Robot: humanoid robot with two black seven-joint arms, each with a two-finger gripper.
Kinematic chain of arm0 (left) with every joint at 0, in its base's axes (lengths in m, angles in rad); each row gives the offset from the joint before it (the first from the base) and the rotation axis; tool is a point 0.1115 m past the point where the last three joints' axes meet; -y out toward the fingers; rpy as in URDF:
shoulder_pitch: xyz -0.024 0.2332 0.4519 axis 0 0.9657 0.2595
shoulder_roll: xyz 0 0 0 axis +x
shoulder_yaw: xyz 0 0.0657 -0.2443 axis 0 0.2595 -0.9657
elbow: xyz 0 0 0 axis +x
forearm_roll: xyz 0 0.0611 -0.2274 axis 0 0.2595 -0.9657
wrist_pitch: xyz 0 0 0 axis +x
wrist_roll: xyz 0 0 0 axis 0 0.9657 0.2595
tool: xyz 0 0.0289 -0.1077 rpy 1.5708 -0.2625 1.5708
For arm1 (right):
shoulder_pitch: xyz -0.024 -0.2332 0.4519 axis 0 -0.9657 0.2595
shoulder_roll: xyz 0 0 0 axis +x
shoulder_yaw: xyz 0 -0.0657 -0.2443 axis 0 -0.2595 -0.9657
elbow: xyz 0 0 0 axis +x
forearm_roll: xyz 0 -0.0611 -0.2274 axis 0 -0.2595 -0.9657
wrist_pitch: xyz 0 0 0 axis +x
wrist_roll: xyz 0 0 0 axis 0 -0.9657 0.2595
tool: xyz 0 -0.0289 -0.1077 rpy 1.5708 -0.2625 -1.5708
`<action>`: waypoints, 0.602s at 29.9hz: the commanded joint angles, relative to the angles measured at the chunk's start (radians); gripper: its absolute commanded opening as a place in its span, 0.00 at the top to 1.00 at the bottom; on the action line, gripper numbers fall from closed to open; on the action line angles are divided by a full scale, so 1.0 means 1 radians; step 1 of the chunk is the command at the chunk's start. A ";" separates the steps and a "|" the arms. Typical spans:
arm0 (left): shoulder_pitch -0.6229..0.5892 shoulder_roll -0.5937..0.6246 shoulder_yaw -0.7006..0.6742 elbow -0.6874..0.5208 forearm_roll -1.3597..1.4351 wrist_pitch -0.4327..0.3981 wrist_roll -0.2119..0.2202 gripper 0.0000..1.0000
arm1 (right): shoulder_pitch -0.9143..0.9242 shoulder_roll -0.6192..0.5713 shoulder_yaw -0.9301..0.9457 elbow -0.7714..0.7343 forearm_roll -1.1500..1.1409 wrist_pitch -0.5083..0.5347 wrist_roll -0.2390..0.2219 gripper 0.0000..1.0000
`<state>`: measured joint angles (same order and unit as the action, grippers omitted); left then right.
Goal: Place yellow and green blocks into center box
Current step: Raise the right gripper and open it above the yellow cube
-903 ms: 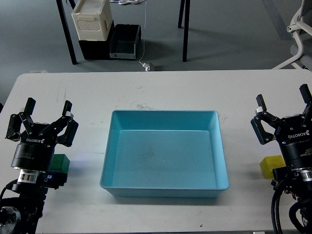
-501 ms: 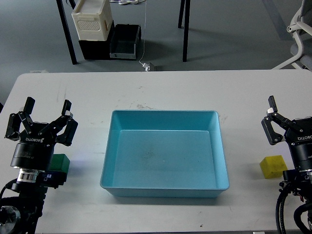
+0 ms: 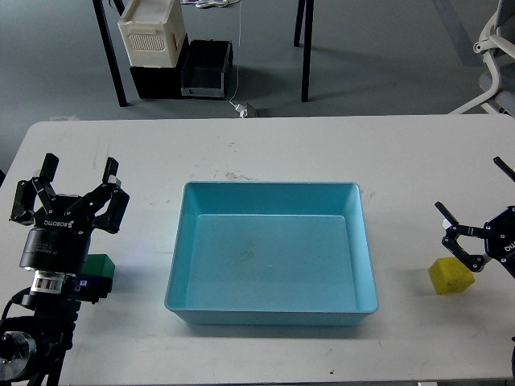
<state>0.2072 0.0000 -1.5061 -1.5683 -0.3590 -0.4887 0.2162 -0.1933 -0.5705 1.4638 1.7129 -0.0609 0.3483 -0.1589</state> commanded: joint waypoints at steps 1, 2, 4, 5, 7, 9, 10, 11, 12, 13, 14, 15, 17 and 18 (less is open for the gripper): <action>0.003 0.000 0.003 0.002 0.003 0.000 0.002 0.00 | 0.006 0.009 0.049 -0.001 0.007 0.015 0.002 0.00; 0.001 0.000 0.004 0.004 0.005 0.000 0.003 0.00 | 0.006 0.021 0.056 0.000 0.009 0.021 0.007 0.00; -0.006 0.000 0.006 0.004 0.006 0.000 0.003 0.00 | 0.006 0.064 0.073 -0.001 0.010 0.024 0.009 0.00; -0.012 0.000 0.017 0.004 0.006 0.000 0.002 0.00 | 0.009 0.084 0.081 -0.001 0.009 0.020 0.007 0.00; -0.014 0.000 0.033 0.004 0.005 0.000 0.000 0.00 | 0.028 0.110 0.084 -0.009 0.006 0.018 0.001 0.00; -0.014 0.000 0.035 0.005 0.003 0.000 0.000 0.00 | 0.048 0.129 0.081 -0.010 0.006 0.017 -0.001 0.00; -0.014 0.000 0.035 0.005 0.002 0.000 0.000 0.00 | 0.051 0.138 0.079 -0.009 0.007 0.018 -0.002 0.00; -0.014 0.000 0.035 0.007 0.002 0.000 0.000 0.00 | 0.052 0.147 0.073 -0.006 0.007 0.020 -0.004 0.00; -0.014 0.000 0.035 0.010 0.002 0.000 0.000 0.00 | 0.052 0.153 0.070 -0.004 0.009 0.024 -0.004 0.00; -0.014 0.000 0.037 0.017 0.002 0.000 0.000 0.00 | 0.054 0.155 0.070 -0.004 0.007 0.026 -0.005 0.00; -0.014 0.000 0.037 0.020 0.002 0.000 0.000 0.00 | 0.058 0.155 0.070 -0.004 0.007 0.026 -0.005 0.00; -0.014 0.000 0.037 0.020 0.002 0.000 0.000 0.00 | 0.066 0.155 0.070 -0.004 0.007 0.026 -0.007 0.00; -0.017 0.000 0.037 0.020 0.002 0.000 0.000 0.00 | 0.080 0.155 0.081 -0.003 0.009 0.027 -0.007 0.00; -0.019 0.000 0.037 0.020 0.002 0.000 0.000 0.00 | 0.083 0.155 0.085 -0.003 0.010 0.027 -0.007 0.00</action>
<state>0.1924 0.0000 -1.4696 -1.5487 -0.3573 -0.4887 0.2161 -0.1257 -0.4165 1.5359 1.7088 -0.0530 0.3743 -0.1650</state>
